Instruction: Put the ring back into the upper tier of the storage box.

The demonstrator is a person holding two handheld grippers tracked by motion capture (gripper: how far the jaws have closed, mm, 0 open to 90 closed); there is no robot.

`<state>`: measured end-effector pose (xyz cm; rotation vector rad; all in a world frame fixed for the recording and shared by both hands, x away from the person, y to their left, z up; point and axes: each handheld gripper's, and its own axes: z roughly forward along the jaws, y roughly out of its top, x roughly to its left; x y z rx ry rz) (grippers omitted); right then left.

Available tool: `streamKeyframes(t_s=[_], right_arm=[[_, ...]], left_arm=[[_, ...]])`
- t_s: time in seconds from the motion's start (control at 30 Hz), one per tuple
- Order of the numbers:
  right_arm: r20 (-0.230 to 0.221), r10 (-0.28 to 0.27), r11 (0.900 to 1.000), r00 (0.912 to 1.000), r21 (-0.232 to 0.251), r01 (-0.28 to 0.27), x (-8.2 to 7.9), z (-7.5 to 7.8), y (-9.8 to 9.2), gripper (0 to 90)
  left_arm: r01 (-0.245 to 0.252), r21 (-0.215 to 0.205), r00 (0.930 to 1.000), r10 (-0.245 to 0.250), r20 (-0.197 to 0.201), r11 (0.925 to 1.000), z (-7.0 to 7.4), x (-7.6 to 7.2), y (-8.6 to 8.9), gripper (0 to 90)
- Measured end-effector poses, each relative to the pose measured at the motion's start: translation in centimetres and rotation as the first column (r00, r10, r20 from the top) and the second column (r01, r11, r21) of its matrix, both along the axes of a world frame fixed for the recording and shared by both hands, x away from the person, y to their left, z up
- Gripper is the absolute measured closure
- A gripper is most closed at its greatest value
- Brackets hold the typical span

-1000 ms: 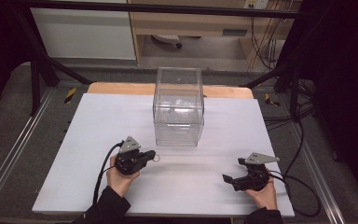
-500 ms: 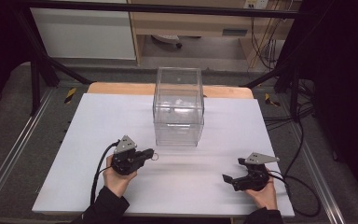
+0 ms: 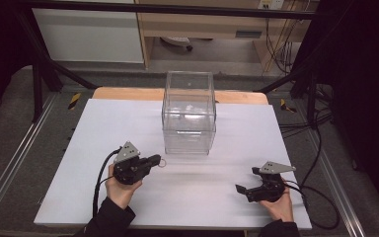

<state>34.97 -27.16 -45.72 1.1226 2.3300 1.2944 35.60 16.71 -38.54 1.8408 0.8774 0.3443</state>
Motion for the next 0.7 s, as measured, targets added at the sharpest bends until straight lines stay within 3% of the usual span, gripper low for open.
streamKeyframes(t_s=[0.7], right_arm=[[0.000,0.001,1.000,1.0000,0.001,-0.001,0.0,0.0,0.0,0.5]], left_arm=[[0.003,-0.049,0.9986,0.000,0.053,0.9988,1.9,-0.9,0.7,86.6]])
